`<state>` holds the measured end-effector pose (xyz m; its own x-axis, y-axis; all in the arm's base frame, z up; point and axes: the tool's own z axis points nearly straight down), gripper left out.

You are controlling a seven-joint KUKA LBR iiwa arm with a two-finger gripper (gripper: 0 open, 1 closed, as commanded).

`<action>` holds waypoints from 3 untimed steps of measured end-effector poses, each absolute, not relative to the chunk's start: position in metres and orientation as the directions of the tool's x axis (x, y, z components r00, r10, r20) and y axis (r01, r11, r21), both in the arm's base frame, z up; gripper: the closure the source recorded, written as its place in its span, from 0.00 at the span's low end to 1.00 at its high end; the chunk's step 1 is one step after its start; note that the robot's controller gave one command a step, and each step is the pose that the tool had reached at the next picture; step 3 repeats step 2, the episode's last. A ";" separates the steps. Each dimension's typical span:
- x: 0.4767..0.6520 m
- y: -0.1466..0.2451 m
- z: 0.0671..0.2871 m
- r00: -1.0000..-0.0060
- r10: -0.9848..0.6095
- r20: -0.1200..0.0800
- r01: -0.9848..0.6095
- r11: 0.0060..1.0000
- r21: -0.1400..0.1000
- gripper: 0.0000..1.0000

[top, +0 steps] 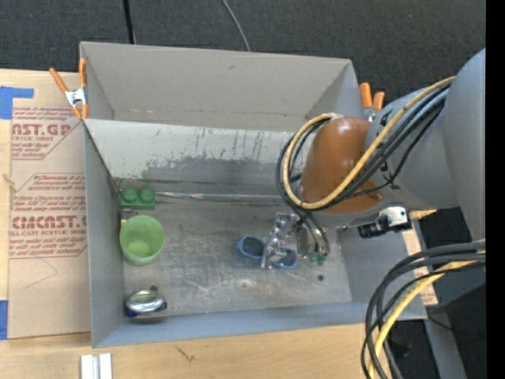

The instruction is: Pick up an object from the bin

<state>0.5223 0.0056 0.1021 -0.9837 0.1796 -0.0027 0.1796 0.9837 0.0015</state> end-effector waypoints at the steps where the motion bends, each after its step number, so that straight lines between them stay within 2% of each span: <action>1: 0.523 0.006 0.127 -0.984 0.179 -0.003 0.179 0.984 0.001 1.00; 2: 0.524 0.006 0.196 -0.984 0.178 -0.007 0.178 0.984 0.002 1.00; 3: 0.524 0.006 0.196 -0.984 0.178 -0.007 0.178 0.984 0.002 1.00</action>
Offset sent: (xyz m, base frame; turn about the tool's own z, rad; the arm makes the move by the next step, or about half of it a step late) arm -0.0001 -0.0001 0.0244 0.0000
